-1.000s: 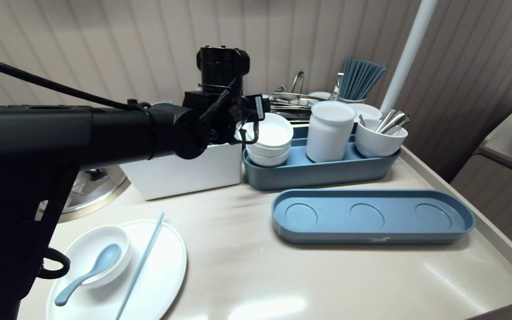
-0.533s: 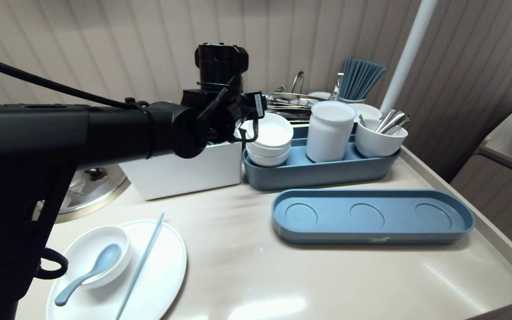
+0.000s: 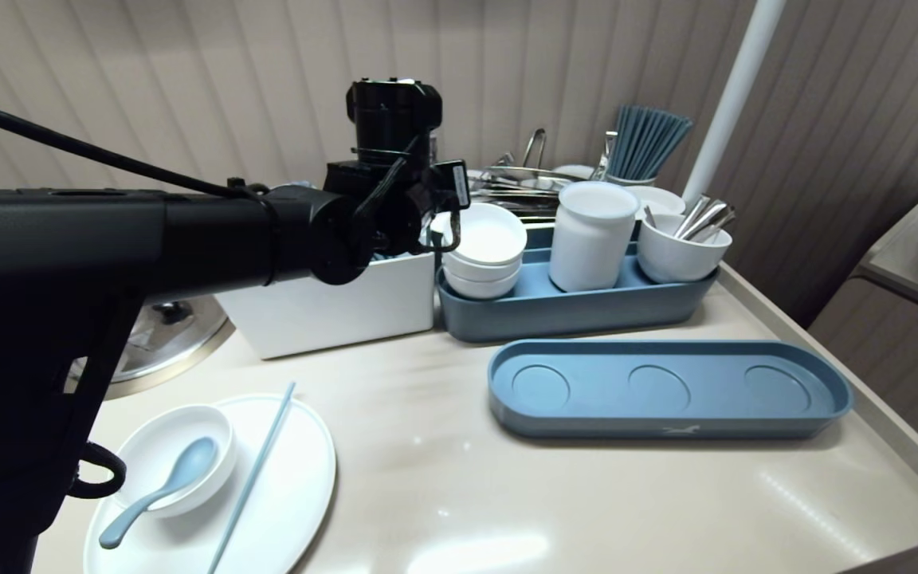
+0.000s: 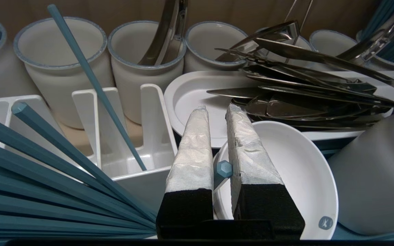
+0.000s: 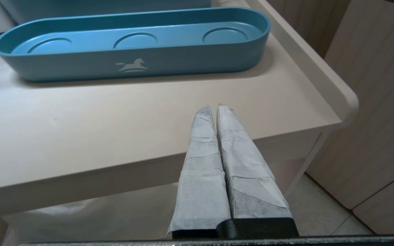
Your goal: Pick the chopsticks and place it on the plate
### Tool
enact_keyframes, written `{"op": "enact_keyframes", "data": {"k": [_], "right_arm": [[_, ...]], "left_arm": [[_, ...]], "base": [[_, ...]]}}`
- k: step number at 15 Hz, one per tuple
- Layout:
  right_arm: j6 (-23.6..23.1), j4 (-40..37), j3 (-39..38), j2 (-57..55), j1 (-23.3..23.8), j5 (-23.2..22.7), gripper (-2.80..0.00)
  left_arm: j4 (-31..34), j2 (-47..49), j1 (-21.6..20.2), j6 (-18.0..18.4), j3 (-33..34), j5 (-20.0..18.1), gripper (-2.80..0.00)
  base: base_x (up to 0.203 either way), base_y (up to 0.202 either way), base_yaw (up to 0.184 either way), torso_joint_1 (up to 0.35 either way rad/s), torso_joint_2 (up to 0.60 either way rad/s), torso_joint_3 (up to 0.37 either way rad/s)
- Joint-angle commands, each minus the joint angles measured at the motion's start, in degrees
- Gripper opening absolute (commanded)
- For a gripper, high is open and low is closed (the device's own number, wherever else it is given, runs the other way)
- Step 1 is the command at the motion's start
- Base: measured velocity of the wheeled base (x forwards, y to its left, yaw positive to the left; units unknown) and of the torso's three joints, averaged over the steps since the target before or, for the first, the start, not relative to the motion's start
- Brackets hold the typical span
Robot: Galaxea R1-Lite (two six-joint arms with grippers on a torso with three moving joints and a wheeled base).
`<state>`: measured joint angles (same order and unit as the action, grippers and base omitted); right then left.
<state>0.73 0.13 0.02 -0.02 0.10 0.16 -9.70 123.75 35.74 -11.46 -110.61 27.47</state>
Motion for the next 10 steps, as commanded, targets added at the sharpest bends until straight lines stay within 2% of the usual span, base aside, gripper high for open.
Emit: {"op": "enact_keyframes", "data": {"k": [1,5,8,10], "right_arm": [[-0.02,0.04,0.03,-0.06,-0.01,0.02,-2.8],[-0.02,0.04,-0.02,0.02,-0.01,0.02,-2.8],[-0.02,0.04,-0.02,0.02,-0.01,0.02,-2.8],[-0.02,-0.01,0.03,0.0,-0.01,0.02,-2.8]], "left_arm": [[0.21,0.0,-0.06,-0.14,0.22,0.39,-2.8],[0.16,-3.64,-0.9,0.33,-0.12,0.32,-2.8],[0.27,-9.95,-0.93,1.57,0.28,0.38,-2.8],[2.79,-14.72,-0.98,2.99,0.72,0.42,-2.8]], "base": [[0.0,0.0,0.0,0.0,0.0,0.0],[0.0,0.0,0.0,0.0,0.0,0.0],[0.0,0.0,0.0,0.0,0.0,0.0],[0.0,0.0,0.0,0.0,0.0,0.0]]}}
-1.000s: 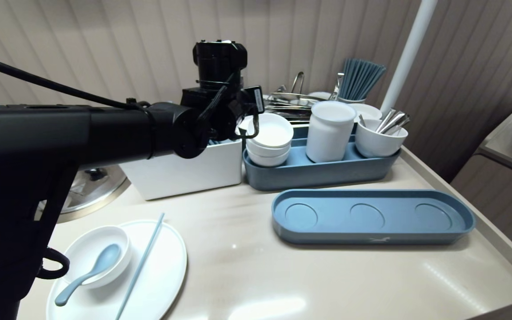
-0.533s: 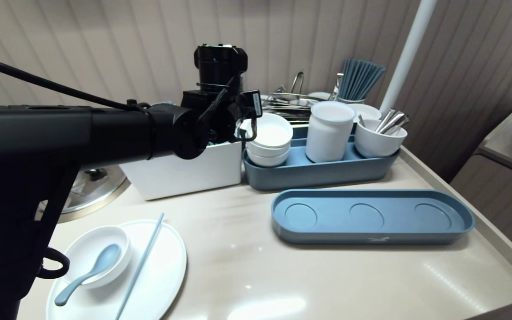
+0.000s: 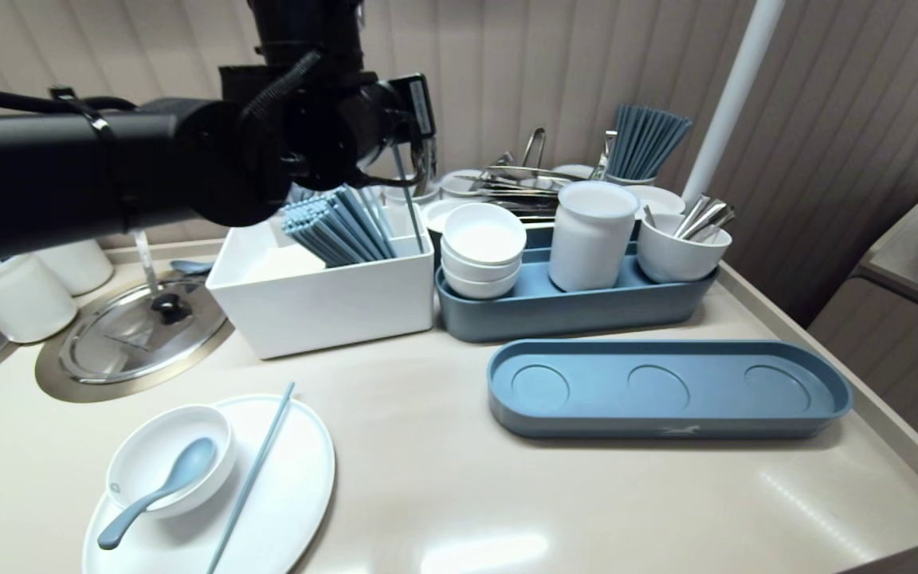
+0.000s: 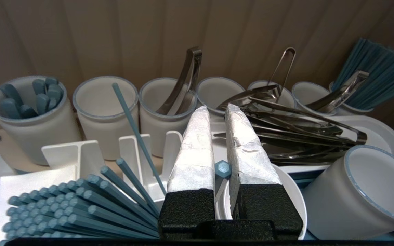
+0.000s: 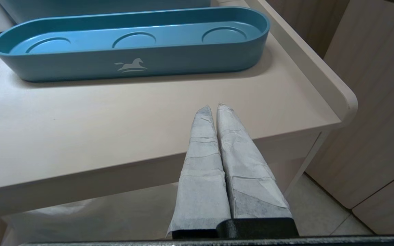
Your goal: Pick the chopsticks and place it on the plate
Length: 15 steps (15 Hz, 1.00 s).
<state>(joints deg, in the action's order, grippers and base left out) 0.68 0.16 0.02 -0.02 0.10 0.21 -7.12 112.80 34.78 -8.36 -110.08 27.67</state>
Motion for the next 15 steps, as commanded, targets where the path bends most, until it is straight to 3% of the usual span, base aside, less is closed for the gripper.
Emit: {"op": "enact_keyframes", "data": {"k": [1,8,12,15], "right_arm": [[0.02,0.02,0.05,-0.06,-0.01,-0.03,-2.8],[0.02,0.02,0.02,0.0,-0.01,-0.03,-2.8],[0.02,0.02,0.01,-0.02,-0.01,-0.03,-2.8],[0.02,0.02,-0.02,0.0,-0.01,-0.03,-2.8]], "left_arm": [[2.41,-6.09,-0.13,0.27,0.25,0.15,-2.8],[12.56,-16.87,-1.69,2.53,0.11,-0.49,-2.8],[26.72,-21.62,-1.85,6.16,-0.65,-2.43,-2.8],[42.04,-23.54,-2.01,6.82,-0.66,-5.66,-2.8]], "base": [[0.0,0.0,0.0,0.0,0.0,0.0],[0.0,0.0,0.0,0.0,0.0,0.0],[0.0,0.0,0.0,0.0,0.0,0.0],[0.0,0.0,0.0,0.0,0.0,0.0]]}}
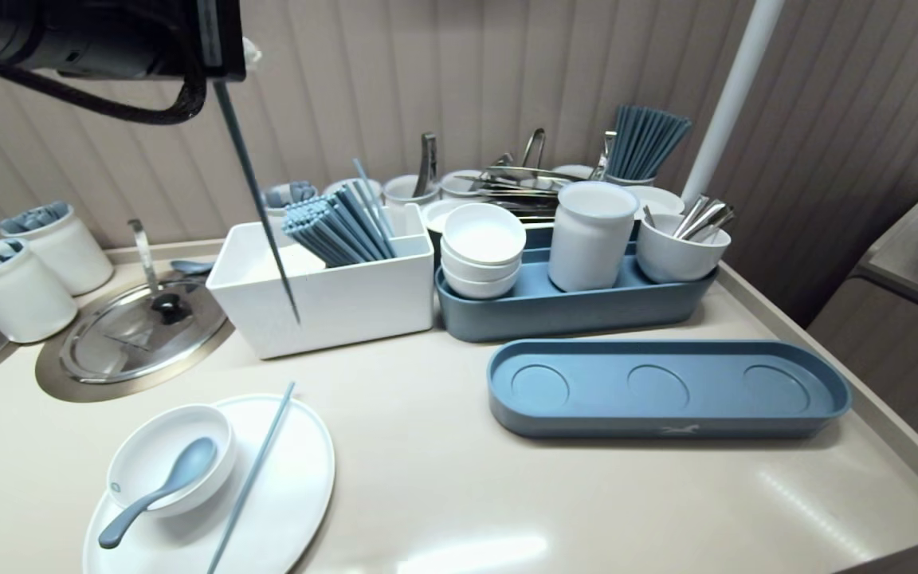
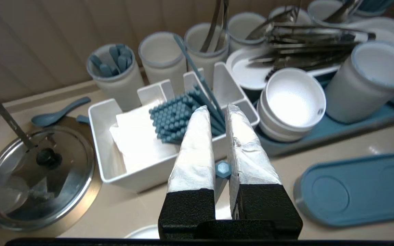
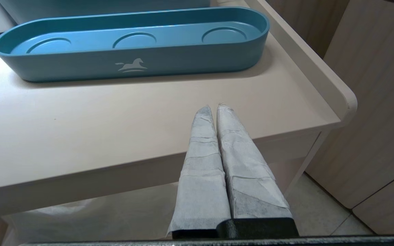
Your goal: Pick the chopsticks and place it on the plate
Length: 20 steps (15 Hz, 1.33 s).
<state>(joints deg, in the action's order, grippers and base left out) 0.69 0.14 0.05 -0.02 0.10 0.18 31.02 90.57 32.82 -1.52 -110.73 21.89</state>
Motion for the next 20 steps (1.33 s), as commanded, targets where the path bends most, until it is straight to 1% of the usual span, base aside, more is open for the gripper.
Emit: {"op": "enact_keyframes", "data": {"k": [1,2,3,4,5,6,7,8,10,12,13,14,16,20], "right_arm": [[0.02,0.04,-0.05,0.02,-0.01,0.0,-2.8],[0.02,0.04,-0.01,-0.04,-0.01,0.0,-2.8],[0.02,0.04,0.03,0.0,-0.01,0.0,-2.8],[0.02,0.04,0.0,0.02,-0.01,0.0,-2.8],[0.02,0.04,0.03,-0.06,-0.01,0.0,-2.8],[0.02,0.04,-0.05,-0.06,-0.01,0.0,-2.8],[0.02,0.04,-0.05,-0.05,-0.01,0.0,-2.8],[0.02,0.04,-0.03,0.02,-0.01,0.0,-2.8],[0.02,-0.01,-0.05,-0.02,-0.01,0.0,-2.8],[0.02,0.04,0.01,-0.06,-0.01,0.0,-2.8],[0.02,0.04,0.0,-0.01,-0.01,0.0,-2.8],[0.02,0.04,-0.04,0.0,-0.01,0.0,-2.8],[0.02,0.04,0.04,0.02,-0.01,0.0,-2.8],[0.02,0.04,-0.05,0.02,-0.01,0.0,-2.8]], "left_arm": [[8.83,-1.17,-0.45,0.0,-0.02,-0.37,-2.8],[13.47,-0.61,-1.75,-0.04,-0.02,-1.79,-2.8],[16.65,0.29,-4.3,-0.11,-0.02,-4.37,-2.8],[20.96,1.34,-6.91,-0.13,-0.02,-7.13,-2.8],[25.02,2.84,-9.57,-0.14,-0.02,-10.92,-2.8],[27.6,4.67,-12.45,-0.15,-0.02,-15.01,-2.8],[29.58,6.56,-14.72,-0.15,-0.04,-18.06,-2.8],[31.7,8.84,-16.34,-0.23,-0.12,-20.17,-2.8],[34.85,13.39,-18.05,-0.88,-0.31,-23.08,-2.8],[36.63,17.22,-19.24,-1.39,-0.43,-28.16,-2.8],[37.09,18.73,-19.51,-1.49,-0.44,-30.0,-2.8],[37.54,20.27,-19.6,-1.54,-0.41,-30.87,-2.8],[37.75,22.79,-19.63,-1.49,-0.13,-31.22,-2.8],[35.02,28.1,-19.5,-0.88,-0.45,-29.97,-2.8]], "base": [[0.0,0.0,0.0,0.0,0.0,0.0],[0.0,0.0,0.0,0.0,0.0,0.0],[0.0,0.0,0.0,0.0,0.0,0.0],[0.0,0.0,0.0,0.0,0.0,0.0],[0.0,0.0,0.0,0.0,0.0,0.0],[0.0,0.0,0.0,0.0,0.0,0.0],[0.0,0.0,0.0,0.0,0.0,0.0],[0.0,0.0,0.0,0.0,0.0,0.0],[0.0,0.0,0.0,0.0,0.0,0.0],[0.0,0.0,0.0,0.0,0.0,0.0],[0.0,0.0,0.0,0.0,0.0,0.0],[0.0,0.0,0.0,0.0,0.0,0.0],[0.0,0.0,0.0,0.0,0.0,0.0],[0.0,0.0,0.0,0.0,0.0,0.0]]}}
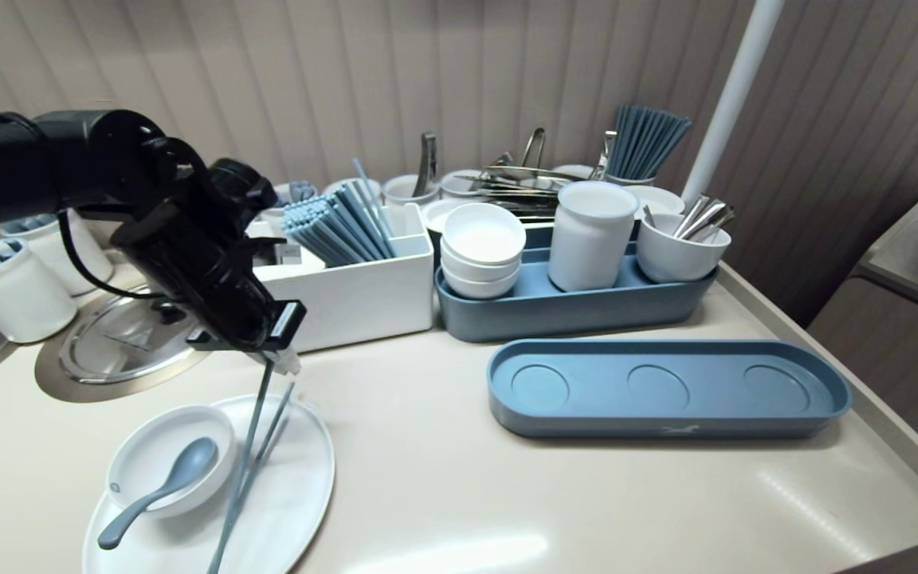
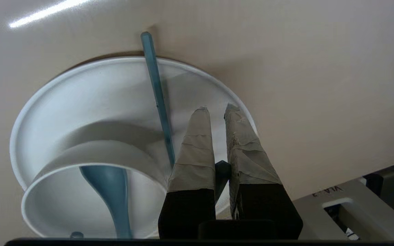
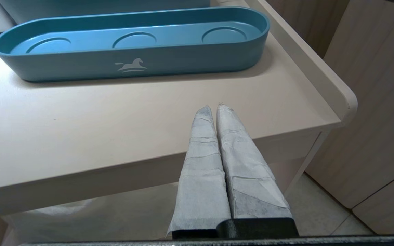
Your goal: Pick the chopsticks and place it on the plate
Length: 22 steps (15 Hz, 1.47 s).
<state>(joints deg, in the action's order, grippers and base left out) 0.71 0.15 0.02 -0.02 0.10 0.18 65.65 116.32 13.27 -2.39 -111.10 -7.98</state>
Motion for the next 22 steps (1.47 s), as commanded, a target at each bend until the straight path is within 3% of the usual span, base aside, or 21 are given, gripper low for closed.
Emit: {"op": "enact_keyframes", "data": {"k": [1,8,13,15,22], "right_arm": [[0.0,0.03,-0.02,-0.06,-0.01,-0.01,-2.8],[0.0,0.03,-0.02,-0.06,-0.01,-0.01,-2.8],[0.0,0.02,-0.02,0.02,-0.01,-0.01,-2.8],[0.0,0.03,0.06,0.01,-0.01,-0.01,-2.8],[0.0,0.03,-0.02,0.02,-0.01,-0.01,-2.8]], "left_arm": [[0.12,3.59,0.15,0.01,-0.08,0.05,-2.8],[-5.56,6.03,0.17,0.16,0.0,1.08,-2.8],[-5.92,8.51,-0.09,0.18,0.01,1.72,-2.8],[-6.67,9.45,0.0,0.1,0.1,4.06,-2.8],[-6.06,8.73,0.0,-0.42,0.63,3.85,-2.8]], "base": [[0.0,0.0,0.0,0.0,0.0,0.0],[0.0,0.0,0.0,0.0,0.0,0.0],[0.0,0.0,0.0,0.0,0.0,0.0],[0.0,0.0,0.0,0.0,0.0,0.0],[0.0,0.0,0.0,0.0,0.0,0.0]]}}
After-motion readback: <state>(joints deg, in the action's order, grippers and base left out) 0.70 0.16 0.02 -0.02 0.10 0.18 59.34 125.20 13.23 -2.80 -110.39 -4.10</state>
